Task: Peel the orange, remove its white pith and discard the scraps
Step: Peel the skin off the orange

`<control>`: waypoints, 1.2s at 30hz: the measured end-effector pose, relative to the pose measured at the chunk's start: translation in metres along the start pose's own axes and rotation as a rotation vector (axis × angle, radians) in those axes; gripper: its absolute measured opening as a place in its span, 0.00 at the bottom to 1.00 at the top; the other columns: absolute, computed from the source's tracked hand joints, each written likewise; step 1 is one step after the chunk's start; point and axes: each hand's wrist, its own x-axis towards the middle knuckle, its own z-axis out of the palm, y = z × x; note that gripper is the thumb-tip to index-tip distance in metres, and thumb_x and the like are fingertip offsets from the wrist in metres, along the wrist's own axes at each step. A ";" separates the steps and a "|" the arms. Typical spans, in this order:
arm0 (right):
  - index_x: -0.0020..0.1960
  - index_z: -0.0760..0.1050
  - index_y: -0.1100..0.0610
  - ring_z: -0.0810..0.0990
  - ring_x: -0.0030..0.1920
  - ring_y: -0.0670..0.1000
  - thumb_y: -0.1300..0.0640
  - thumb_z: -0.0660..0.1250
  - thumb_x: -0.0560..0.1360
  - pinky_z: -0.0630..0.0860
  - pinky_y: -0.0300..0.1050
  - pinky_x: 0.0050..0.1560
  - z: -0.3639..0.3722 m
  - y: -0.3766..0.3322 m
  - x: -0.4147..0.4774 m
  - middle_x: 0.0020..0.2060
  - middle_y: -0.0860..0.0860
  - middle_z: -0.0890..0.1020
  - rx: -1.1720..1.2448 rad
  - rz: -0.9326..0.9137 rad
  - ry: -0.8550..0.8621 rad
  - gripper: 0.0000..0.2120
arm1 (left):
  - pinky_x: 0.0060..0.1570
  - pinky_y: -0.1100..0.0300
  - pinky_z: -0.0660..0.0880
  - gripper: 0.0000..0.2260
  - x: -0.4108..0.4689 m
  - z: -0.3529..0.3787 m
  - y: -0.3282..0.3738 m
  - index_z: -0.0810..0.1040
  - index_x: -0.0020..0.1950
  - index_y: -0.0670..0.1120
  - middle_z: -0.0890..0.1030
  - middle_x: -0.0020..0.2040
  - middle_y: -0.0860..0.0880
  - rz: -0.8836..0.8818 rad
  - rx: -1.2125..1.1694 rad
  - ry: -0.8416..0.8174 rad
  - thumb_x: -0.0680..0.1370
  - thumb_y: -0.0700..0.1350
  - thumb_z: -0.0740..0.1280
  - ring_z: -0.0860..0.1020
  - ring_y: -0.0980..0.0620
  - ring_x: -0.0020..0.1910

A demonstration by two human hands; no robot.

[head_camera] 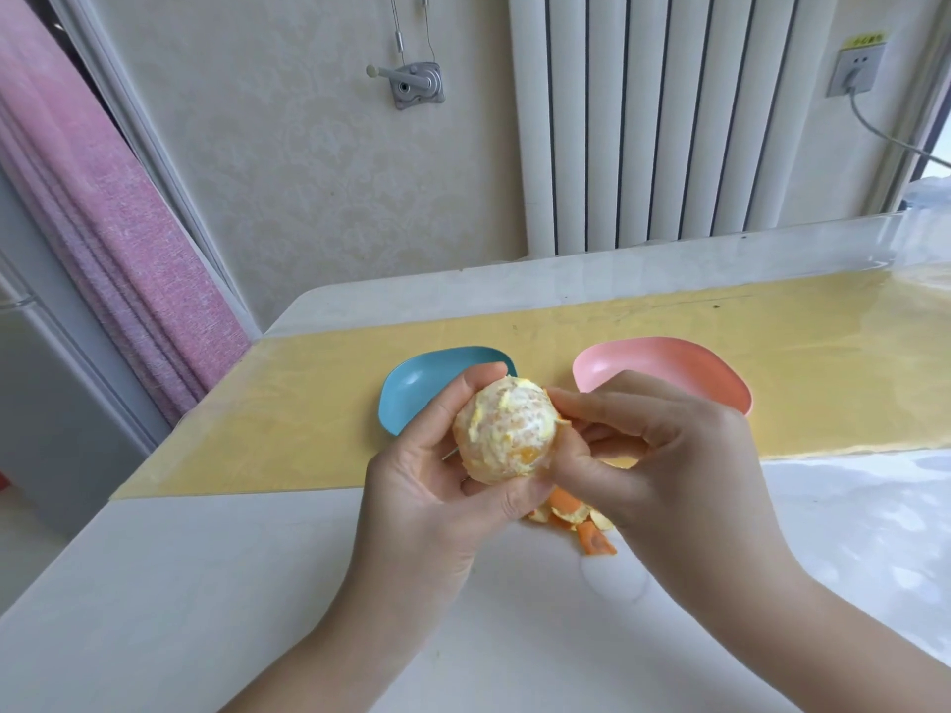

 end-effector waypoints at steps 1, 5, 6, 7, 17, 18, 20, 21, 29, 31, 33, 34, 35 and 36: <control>0.46 0.85 0.55 0.77 0.30 0.43 0.59 0.69 0.67 0.73 0.30 0.31 0.001 0.000 0.000 0.29 0.44 0.75 -0.054 -0.023 0.029 0.10 | 0.41 0.63 0.78 0.26 -0.001 0.001 -0.001 0.82 0.54 0.52 0.84 0.48 0.48 -0.001 0.000 0.007 0.60 0.31 0.75 0.82 0.51 0.48; 0.45 0.86 0.54 0.71 0.27 0.44 0.63 0.70 0.67 0.64 0.29 0.28 0.000 0.000 0.000 0.27 0.43 0.70 -0.096 -0.026 0.054 0.09 | 0.40 0.66 0.77 0.28 -0.001 0.003 -0.001 0.82 0.55 0.51 0.84 0.46 0.52 0.004 -0.007 0.008 0.59 0.30 0.75 0.82 0.56 0.44; 0.46 0.85 0.54 0.70 0.27 0.43 0.63 0.70 0.69 0.63 0.27 0.29 -0.001 -0.001 0.000 0.27 0.42 0.69 -0.044 0.012 0.028 0.09 | 0.40 0.66 0.77 0.28 0.000 0.002 -0.001 0.82 0.55 0.51 0.84 0.47 0.52 0.007 -0.017 0.004 0.58 0.31 0.76 0.81 0.56 0.45; 0.46 0.85 0.54 0.71 0.28 0.41 0.63 0.71 0.70 0.64 0.26 0.31 -0.003 -0.001 0.001 0.27 0.42 0.70 0.047 0.072 -0.013 0.09 | 0.42 0.66 0.77 0.28 0.001 0.000 0.000 0.82 0.55 0.51 0.83 0.48 0.52 0.011 -0.031 -0.004 0.57 0.33 0.77 0.81 0.55 0.46; 0.43 0.85 0.50 0.73 0.27 0.42 0.61 0.72 0.67 0.65 0.26 0.30 -0.006 -0.005 0.005 0.26 0.41 0.74 0.057 0.125 -0.054 0.09 | 0.40 0.63 0.78 0.27 0.003 -0.005 -0.001 0.83 0.54 0.53 0.83 0.46 0.52 -0.025 -0.076 -0.060 0.57 0.36 0.76 0.81 0.55 0.45; 0.42 0.85 0.51 0.73 0.27 0.42 0.62 0.72 0.67 0.65 0.26 0.30 -0.006 -0.004 0.005 0.25 0.41 0.74 0.055 0.128 -0.045 0.09 | 0.40 0.63 0.78 0.27 0.004 -0.005 -0.002 0.83 0.54 0.53 0.83 0.46 0.52 -0.040 -0.101 -0.068 0.57 0.36 0.75 0.81 0.54 0.45; 0.40 0.85 0.50 0.74 0.27 0.43 0.66 0.72 0.67 0.68 0.29 0.30 -0.009 -0.004 0.008 0.25 0.42 0.75 0.117 0.179 -0.058 0.12 | 0.40 0.64 0.78 0.27 0.006 -0.006 -0.003 0.83 0.53 0.52 0.83 0.47 0.51 -0.096 -0.193 -0.087 0.56 0.35 0.75 0.81 0.54 0.45; 0.39 0.85 0.49 0.75 0.27 0.44 0.67 0.72 0.68 0.70 0.31 0.30 -0.010 -0.004 0.009 0.25 0.42 0.76 0.157 0.207 -0.075 0.13 | 0.42 0.63 0.78 0.28 0.007 -0.007 -0.003 0.83 0.53 0.51 0.83 0.47 0.50 -0.131 -0.245 -0.104 0.56 0.34 0.76 0.81 0.53 0.45; 0.40 0.85 0.50 0.78 0.30 0.47 0.63 0.69 0.68 0.75 0.38 0.34 -0.019 -0.003 0.017 0.28 0.53 0.82 0.383 0.361 -0.220 0.10 | 0.51 0.54 0.80 0.32 0.012 -0.015 -0.004 0.82 0.57 0.47 0.81 0.55 0.44 -0.278 -0.455 -0.170 0.54 0.37 0.82 0.81 0.47 0.53; 0.43 0.85 0.51 0.80 0.32 0.47 0.59 0.72 0.69 0.77 0.35 0.37 -0.021 -0.004 0.019 0.32 0.54 0.84 0.461 0.386 -0.297 0.06 | 0.50 0.55 0.79 0.32 0.013 -0.017 -0.003 0.81 0.58 0.46 0.81 0.54 0.44 -0.281 -0.475 -0.172 0.55 0.37 0.82 0.81 0.47 0.53; 0.46 0.85 0.51 0.82 0.36 0.48 0.52 0.73 0.65 0.79 0.39 0.40 -0.022 -0.003 0.019 0.36 0.54 0.85 0.484 0.396 -0.345 0.11 | 0.55 0.53 0.78 0.32 0.014 -0.020 -0.002 0.81 0.59 0.47 0.81 0.54 0.45 -0.273 -0.440 -0.175 0.56 0.37 0.82 0.81 0.47 0.53; 0.46 0.85 0.51 0.83 0.36 0.47 0.50 0.73 0.63 0.80 0.41 0.40 -0.022 -0.002 0.019 0.37 0.53 0.85 0.474 0.400 -0.349 0.13 | 0.58 0.53 0.77 0.32 0.015 -0.021 -0.002 0.80 0.60 0.47 0.80 0.55 0.45 -0.268 -0.414 -0.183 0.56 0.37 0.81 0.80 0.47 0.54; 0.46 0.85 0.51 0.82 0.35 0.46 0.50 0.73 0.62 0.80 0.41 0.39 -0.021 -0.002 0.019 0.36 0.52 0.85 0.458 0.396 -0.335 0.13 | 0.58 0.54 0.75 0.32 0.015 -0.022 -0.002 0.80 0.60 0.48 0.80 0.54 0.45 -0.264 -0.390 -0.195 0.57 0.37 0.81 0.80 0.47 0.54; 0.45 0.85 0.51 0.81 0.33 0.45 0.52 0.73 0.62 0.78 0.38 0.38 -0.021 -0.001 0.019 0.35 0.51 0.85 0.441 0.377 -0.322 0.12 | 0.57 0.55 0.76 0.32 0.015 -0.022 -0.002 0.80 0.60 0.48 0.80 0.53 0.45 -0.260 -0.365 -0.208 0.57 0.36 0.80 0.80 0.48 0.52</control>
